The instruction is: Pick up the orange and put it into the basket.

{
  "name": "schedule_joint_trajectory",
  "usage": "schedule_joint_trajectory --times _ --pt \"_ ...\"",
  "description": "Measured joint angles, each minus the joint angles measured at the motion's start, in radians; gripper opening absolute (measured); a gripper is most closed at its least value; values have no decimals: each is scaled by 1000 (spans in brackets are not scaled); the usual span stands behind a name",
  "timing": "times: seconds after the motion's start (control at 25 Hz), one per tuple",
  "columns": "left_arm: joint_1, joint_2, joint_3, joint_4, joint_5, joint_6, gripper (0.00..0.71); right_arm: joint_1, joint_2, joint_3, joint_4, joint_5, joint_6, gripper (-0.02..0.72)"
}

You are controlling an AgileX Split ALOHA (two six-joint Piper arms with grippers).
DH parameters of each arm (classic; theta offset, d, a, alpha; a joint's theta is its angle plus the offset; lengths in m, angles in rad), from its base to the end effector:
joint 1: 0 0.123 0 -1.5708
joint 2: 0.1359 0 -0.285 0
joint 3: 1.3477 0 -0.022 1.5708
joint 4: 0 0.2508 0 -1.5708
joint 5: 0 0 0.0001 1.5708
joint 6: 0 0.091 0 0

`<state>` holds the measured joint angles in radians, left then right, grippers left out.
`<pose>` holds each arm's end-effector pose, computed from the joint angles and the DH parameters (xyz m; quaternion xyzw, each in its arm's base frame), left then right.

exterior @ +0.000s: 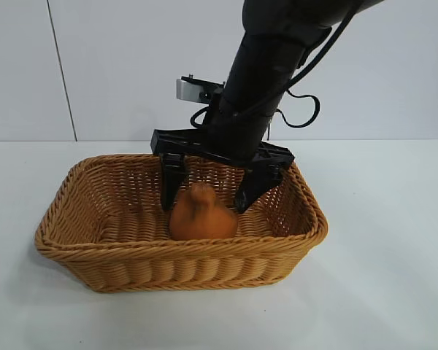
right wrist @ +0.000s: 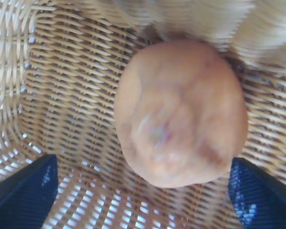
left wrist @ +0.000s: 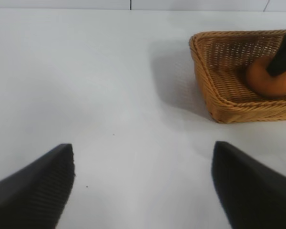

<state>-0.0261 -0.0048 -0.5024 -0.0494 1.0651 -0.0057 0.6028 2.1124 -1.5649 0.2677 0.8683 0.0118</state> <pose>-0.0062 -0.0038 0.2777 0.0098 0.8522 -0.0330 0.5221 0.3487 0.2623 0.1672 -0.2164 0.9625 0.1425 0.0804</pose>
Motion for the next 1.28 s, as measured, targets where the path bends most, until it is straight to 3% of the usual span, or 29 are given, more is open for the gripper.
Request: schedule_joint_trajectory --times 0.2,0.32,0.4,0.52,0.8,1.28 --pt "0 0 0 -1 -3 0 567 0 -2 -139 -17 167 8 684" --pt "0 0 0 -1 -3 0 567 0 -7 -239 -79 293 33 684" --pt "0 0 0 -1 -3 0 567 0 -10 -298 -135 330 54 684" --pt "0 0 0 -1 -3 0 567 0 -10 -354 -211 335 91 684" --pt "0 0 0 -1 -3 0 567 -43 -10 -370 -268 343 103 684" --pt "0 0 0 -1 -3 0 567 -421 -10 -370 -286 344 68 683"
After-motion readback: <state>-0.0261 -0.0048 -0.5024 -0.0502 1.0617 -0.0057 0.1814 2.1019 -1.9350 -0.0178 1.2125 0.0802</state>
